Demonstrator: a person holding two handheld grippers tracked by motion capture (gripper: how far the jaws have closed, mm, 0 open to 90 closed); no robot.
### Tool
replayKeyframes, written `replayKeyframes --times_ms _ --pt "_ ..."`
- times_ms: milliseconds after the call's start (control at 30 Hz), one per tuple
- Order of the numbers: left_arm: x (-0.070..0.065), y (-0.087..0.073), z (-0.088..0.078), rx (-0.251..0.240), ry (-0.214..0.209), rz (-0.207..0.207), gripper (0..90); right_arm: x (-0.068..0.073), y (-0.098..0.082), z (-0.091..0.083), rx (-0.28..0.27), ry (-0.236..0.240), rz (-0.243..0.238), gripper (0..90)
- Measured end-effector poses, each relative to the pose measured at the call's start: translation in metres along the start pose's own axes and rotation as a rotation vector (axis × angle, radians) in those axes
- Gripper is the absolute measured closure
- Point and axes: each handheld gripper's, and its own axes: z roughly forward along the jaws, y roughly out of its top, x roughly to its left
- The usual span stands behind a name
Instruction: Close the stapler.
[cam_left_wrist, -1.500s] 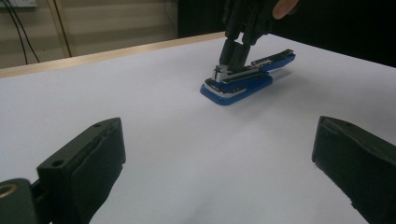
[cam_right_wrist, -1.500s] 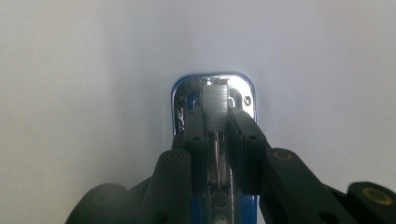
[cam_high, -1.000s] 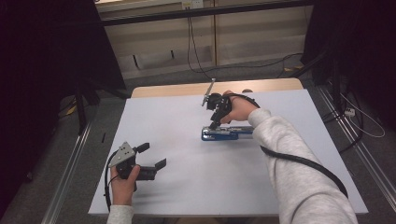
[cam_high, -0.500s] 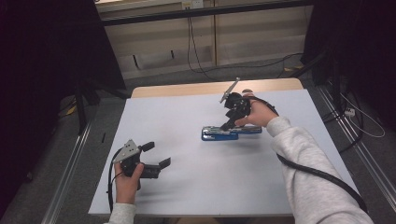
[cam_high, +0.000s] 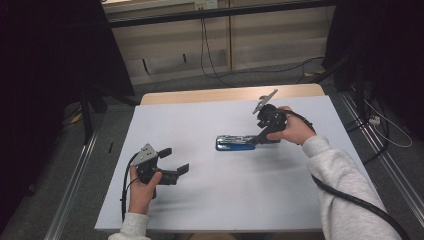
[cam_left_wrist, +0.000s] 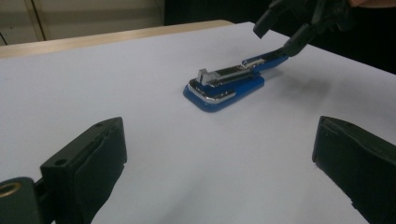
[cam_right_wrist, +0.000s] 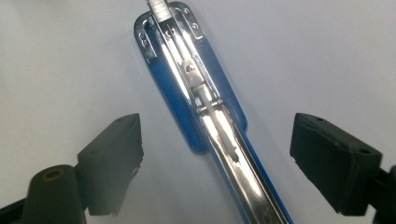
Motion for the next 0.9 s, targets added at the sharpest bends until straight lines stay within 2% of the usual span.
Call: replayKeyframes --times_ms 233,333,433,467,633,733,800,900 --pt "0.006 0.003 0.015 0.041 0.014 -0.008 3.8 0.001 -0.018 -0.01 -0.023 -0.019 0.035 14.5" --pt "0.006 0.004 0.021 0.035 0.003 0.003 4.0 0.001 -0.024 -0.012 -0.042 -0.009 0.048 13.8" --pt "0.007 0.006 0.025 0.054 -0.004 0.014 3.9 0.001 -0.03 -0.014 -0.034 -0.029 0.051 13.5" --pt "0.008 0.006 0.027 0.054 -0.018 0.021 3.8 0.001 -0.032 -0.015 -0.039 -0.03 0.053 13.6" --pt "0.008 0.009 0.036 0.059 -0.017 0.028 3.2 0.003 -0.04 -0.02 -0.064 -0.043 0.063 13.5" --pt "0.009 0.009 0.044 0.066 -0.027 0.012 3.2 0.002 -0.045 -0.024 -0.071 -0.051 0.07 13.0" --pt "0.009 0.01 0.047 0.079 -0.023 0.019 3.1 0.001 -0.049 -0.026 -0.075 -0.055 0.077 12.9" --pt "0.01 0.013 0.051 0.072 -0.029 0.023 3.0 -0.001 -0.056 -0.032 -0.092 -0.068 0.096 12.9"
